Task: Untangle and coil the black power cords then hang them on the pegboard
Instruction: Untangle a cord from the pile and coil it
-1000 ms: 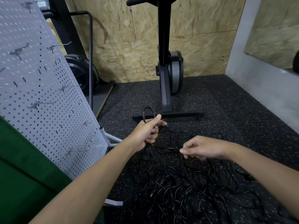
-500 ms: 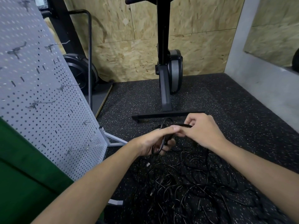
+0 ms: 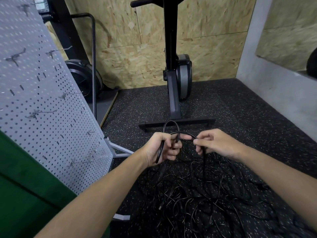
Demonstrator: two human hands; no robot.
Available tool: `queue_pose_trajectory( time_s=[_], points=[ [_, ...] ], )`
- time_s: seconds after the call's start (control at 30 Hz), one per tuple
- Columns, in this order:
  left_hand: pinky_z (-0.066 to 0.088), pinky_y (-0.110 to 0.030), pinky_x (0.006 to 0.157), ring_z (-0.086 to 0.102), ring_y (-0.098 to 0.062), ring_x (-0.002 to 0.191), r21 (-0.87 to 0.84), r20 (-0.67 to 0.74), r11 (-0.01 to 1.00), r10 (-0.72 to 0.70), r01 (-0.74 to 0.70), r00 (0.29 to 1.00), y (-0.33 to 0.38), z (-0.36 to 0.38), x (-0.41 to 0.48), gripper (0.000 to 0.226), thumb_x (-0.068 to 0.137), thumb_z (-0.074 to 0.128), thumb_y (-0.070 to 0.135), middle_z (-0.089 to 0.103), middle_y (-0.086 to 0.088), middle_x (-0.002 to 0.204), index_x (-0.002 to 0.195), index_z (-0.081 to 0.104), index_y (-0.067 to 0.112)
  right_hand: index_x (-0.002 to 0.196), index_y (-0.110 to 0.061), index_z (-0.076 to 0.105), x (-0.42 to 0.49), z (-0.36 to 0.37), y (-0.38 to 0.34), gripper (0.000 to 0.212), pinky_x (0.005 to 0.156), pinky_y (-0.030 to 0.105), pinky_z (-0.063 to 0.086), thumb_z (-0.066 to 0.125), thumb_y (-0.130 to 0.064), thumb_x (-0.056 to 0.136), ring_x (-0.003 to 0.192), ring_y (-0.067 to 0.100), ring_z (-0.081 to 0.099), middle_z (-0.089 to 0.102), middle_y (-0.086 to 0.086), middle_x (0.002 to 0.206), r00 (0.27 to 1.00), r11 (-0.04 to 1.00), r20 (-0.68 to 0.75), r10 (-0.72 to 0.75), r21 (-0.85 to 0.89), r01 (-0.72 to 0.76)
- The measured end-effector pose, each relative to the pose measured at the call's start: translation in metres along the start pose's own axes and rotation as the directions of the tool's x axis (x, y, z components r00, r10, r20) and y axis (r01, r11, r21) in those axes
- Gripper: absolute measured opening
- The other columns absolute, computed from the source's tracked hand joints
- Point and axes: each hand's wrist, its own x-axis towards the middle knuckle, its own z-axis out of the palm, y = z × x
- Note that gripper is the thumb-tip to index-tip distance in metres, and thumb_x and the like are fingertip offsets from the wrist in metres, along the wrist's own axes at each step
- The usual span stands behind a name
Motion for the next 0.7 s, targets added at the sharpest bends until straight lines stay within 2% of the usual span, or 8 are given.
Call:
queue_pose_trajectory(
  time_s=[0.1,0.17,0.2,0.3,0.43,0.53,0.6,0.7],
  points=[
    [0.023,-0.024,0.051,0.031,-0.008,0.057,0.103,-0.105,0.993,0.064,-0.053,0.992,-0.003,-0.001,0.0,0.048,0.078,0.051,0.006,0.039,0.004,0.073,0.123,0.069,0.011,0.1,-0.015,0.078,0.002,-0.002,-0.001,0.016,0.077,0.031,0.06,0.066,-0.026,0.102,0.077,0.026,0.076,0.077,0.003,0.08,0.983,0.993,-0.15,-0.108,0.022,0.113],
    [0.03,-0.021,0.048,0.04,-0.007,0.055,0.239,-0.232,0.969,0.115,-0.058,0.966,-0.004,-0.004,0.0,0.019,0.092,0.072,0.012,0.051,0.006,0.07,0.111,0.073,0.016,0.099,-0.02,0.08,0.005,-0.002,-0.002,0.016,0.07,0.029,0.057,0.066,-0.026,0.102,0.062,0.022,0.068,0.07,-0.002,0.07,0.964,0.989,-0.219,-0.148,-0.003,0.151],
    [0.034,-0.02,0.047,0.043,-0.007,0.054,0.291,-0.288,0.956,0.128,-0.04,0.949,-0.005,-0.004,-0.002,0.015,0.092,0.079,0.02,0.058,0.005,0.071,0.105,0.073,0.017,0.1,-0.023,0.081,0.006,-0.003,-0.001,0.016,0.067,0.029,0.055,0.066,-0.027,0.102,0.058,0.019,0.062,0.066,-0.004,0.067,0.96,0.988,-0.234,-0.154,-0.011,0.156],
    [0.043,-0.021,0.053,0.05,-0.008,0.055,0.396,-0.333,0.917,0.192,-0.048,0.923,-0.007,-0.008,-0.003,0.019,0.09,0.081,0.034,0.069,0.0,0.07,0.096,0.075,0.017,0.104,-0.027,0.082,0.007,-0.005,-0.001,0.021,0.064,0.029,0.046,0.061,-0.032,0.104,0.056,0.014,0.048,0.054,-0.006,0.064,0.962,0.991,-0.246,-0.122,0.025,0.132],
    [0.046,-0.034,0.085,0.06,-0.017,0.073,0.481,-0.338,0.874,0.258,-0.069,0.905,-0.003,-0.004,-0.002,0.039,0.094,0.066,0.054,0.062,-0.001,0.063,0.089,0.078,0.018,0.097,-0.023,0.082,0.005,-0.008,-0.008,0.027,0.061,0.031,0.045,0.058,-0.03,0.106,0.053,0.015,0.048,0.053,-0.008,0.061,0.966,0.993,-0.233,-0.115,-0.012,0.116],
    [0.056,-0.044,0.091,0.071,-0.026,0.082,0.268,-0.22,0.962,0.11,-0.049,0.969,-0.002,-0.003,-0.002,0.032,0.106,0.057,0.036,0.059,-0.003,0.07,0.113,0.069,0.008,0.089,-0.026,0.081,0.005,-0.011,-0.007,0.025,0.059,0.03,0.047,0.062,-0.032,0.104,0.05,0.014,0.052,0.058,-0.009,0.058,0.955,0.988,-0.267,-0.125,-0.117,0.097],
    [0.061,-0.039,0.081,0.073,-0.023,0.081,0.275,-0.148,0.961,0.046,-0.004,0.988,-0.004,0.0,-0.002,0.022,0.111,0.049,0.014,0.062,-0.004,0.078,0.128,0.06,0.007,0.086,-0.026,0.081,0.005,-0.009,-0.006,0.025,0.056,0.03,0.048,0.064,-0.032,0.102,0.048,0.014,0.054,0.062,-0.008,0.059,0.954,0.987,-0.275,-0.122,-0.139,0.086],
    [0.061,-0.032,0.068,0.067,-0.017,0.073,0.372,-0.148,0.926,-0.007,0.062,0.989,-0.009,0.005,0.0,0.037,0.108,0.044,-0.003,0.066,-0.006,0.087,0.14,0.054,0.013,0.085,-0.022,0.08,0.004,0.003,-0.008,0.024,0.051,0.028,0.051,0.065,-0.029,0.102,0.048,0.012,0.055,0.061,-0.005,0.058,0.958,0.992,-0.271,-0.097,-0.109,0.07]
  ],
)
